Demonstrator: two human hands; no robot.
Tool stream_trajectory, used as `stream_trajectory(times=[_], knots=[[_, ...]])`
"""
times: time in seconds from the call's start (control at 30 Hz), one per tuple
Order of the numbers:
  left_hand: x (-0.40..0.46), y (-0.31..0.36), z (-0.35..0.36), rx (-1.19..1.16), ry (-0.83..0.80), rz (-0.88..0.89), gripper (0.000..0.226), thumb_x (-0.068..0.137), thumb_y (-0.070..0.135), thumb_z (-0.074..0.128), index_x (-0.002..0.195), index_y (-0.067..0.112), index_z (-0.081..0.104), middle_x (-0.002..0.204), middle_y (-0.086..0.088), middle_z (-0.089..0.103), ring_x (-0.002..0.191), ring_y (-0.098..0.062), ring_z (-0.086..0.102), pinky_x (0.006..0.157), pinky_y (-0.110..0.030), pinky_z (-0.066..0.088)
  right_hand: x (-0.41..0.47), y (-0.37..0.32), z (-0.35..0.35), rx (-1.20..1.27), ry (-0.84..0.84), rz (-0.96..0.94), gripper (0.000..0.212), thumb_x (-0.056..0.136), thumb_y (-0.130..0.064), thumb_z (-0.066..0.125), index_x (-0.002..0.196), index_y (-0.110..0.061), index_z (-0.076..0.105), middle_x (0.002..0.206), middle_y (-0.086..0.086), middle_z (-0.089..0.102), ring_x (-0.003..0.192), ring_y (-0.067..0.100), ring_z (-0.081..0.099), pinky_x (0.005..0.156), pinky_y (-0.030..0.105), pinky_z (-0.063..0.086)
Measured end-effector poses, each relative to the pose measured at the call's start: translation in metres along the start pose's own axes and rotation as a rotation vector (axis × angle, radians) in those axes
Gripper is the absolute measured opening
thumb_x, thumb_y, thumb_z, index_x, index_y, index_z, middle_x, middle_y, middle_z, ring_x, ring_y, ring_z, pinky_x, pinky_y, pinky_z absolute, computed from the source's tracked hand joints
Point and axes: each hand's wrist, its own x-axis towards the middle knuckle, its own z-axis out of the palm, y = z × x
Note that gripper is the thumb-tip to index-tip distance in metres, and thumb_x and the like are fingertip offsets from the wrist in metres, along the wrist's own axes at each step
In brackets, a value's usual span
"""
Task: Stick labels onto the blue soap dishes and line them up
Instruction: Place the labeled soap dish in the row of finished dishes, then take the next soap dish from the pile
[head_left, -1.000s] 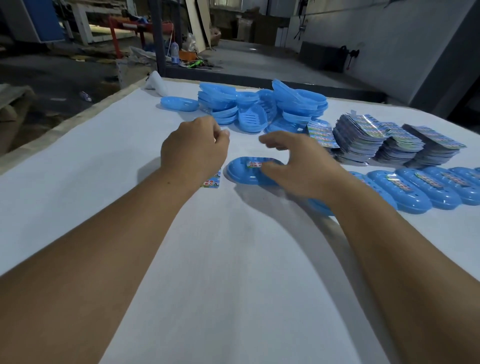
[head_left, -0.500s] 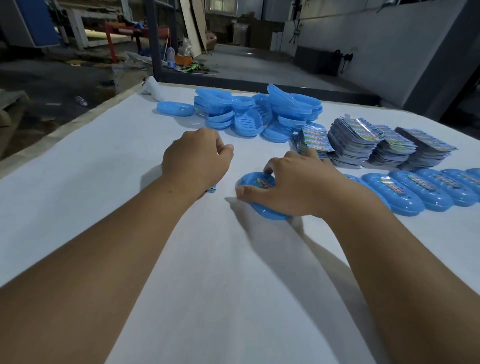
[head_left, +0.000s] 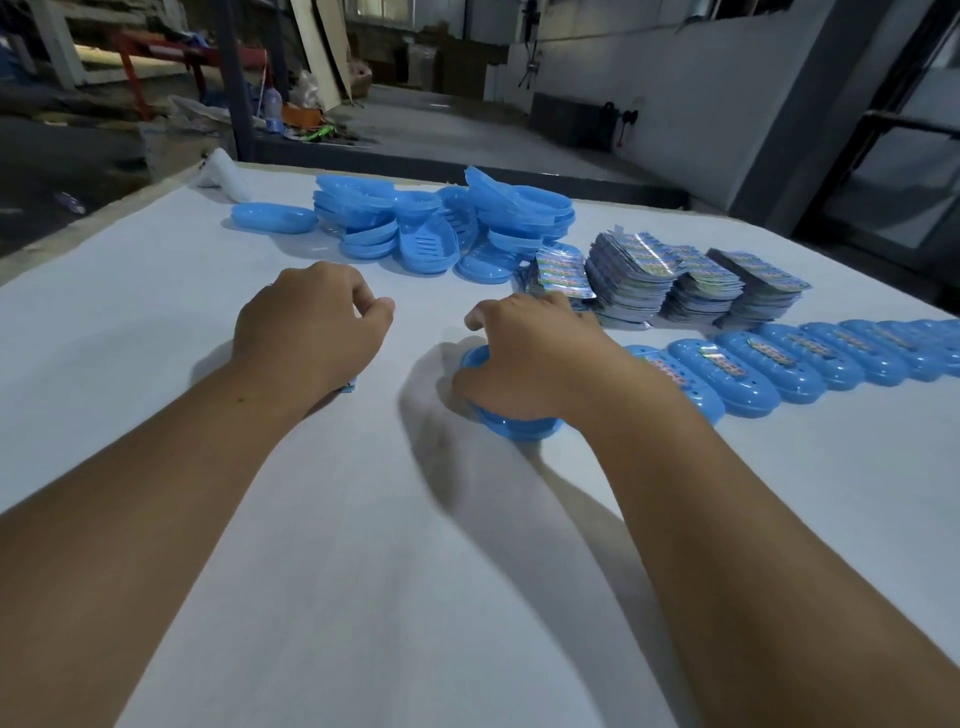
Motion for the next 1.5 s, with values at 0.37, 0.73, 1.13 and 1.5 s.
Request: stream_trajectory(times=[0.37, 0.73, 1.13, 1.5], knots=[[-0.002, 0.004, -0.003, -0.017, -0.026, 0.015, 0.028, 0.096, 0.048, 0.056, 0.091, 0.023, 0.068, 0.086, -0.002, 0.067, 0.081, -0.022, 0.057, 0.072, -0.035, 0.043, 0.001, 0.032, -0.011, 0.050, -0.015, 0.123, 0.052, 0.081, -0.008, 0.059, 0.132, -0.020, 0.057, 0.118, 0.005, 0.062, 0.113, 0.033, 0.052, 0.095, 0.043, 0.045], [0.000, -0.001, -0.003, -0.035, -0.043, -0.015, 0.027, 0.095, 0.050, 0.056, 0.089, 0.026, 0.067, 0.085, 0.000, 0.068, 0.081, -0.022, 0.061, 0.072, -0.034, 0.045, 0.015, 0.029, 0.003, 0.127, 0.088, 0.064, 0.047, 0.086, -0.017, 0.060, 0.132, -0.023, 0.061, 0.129, 0.000, 0.063, 0.121, 0.029, 0.056, 0.102, 0.045, 0.046], [0.008, -0.020, -0.008, -0.041, -0.004, -0.109, 0.026, 0.092, 0.050, 0.054, 0.086, 0.029, 0.067, 0.093, 0.000, 0.068, 0.081, -0.020, 0.060, 0.067, -0.031, 0.042, 0.027, 0.024, 0.018, 0.202, 0.224, 0.026, 0.040, 0.091, -0.043, 0.060, 0.128, -0.029, 0.064, 0.134, -0.004, 0.061, 0.125, 0.022, 0.056, 0.097, 0.038, 0.047], [0.031, -0.015, 0.005, -0.070, 0.014, 0.032, 0.017, 0.095, 0.033, 0.059, 0.108, 0.025, 0.067, 0.105, 0.001, 0.069, 0.095, -0.018, 0.061, 0.077, -0.031, 0.047, 0.026, 0.024, 0.016, 0.232, 0.207, 0.026, 0.035, 0.093, -0.040, 0.062, 0.127, -0.030, 0.066, 0.127, -0.010, 0.067, 0.116, 0.018, 0.060, 0.099, 0.040, 0.049]])
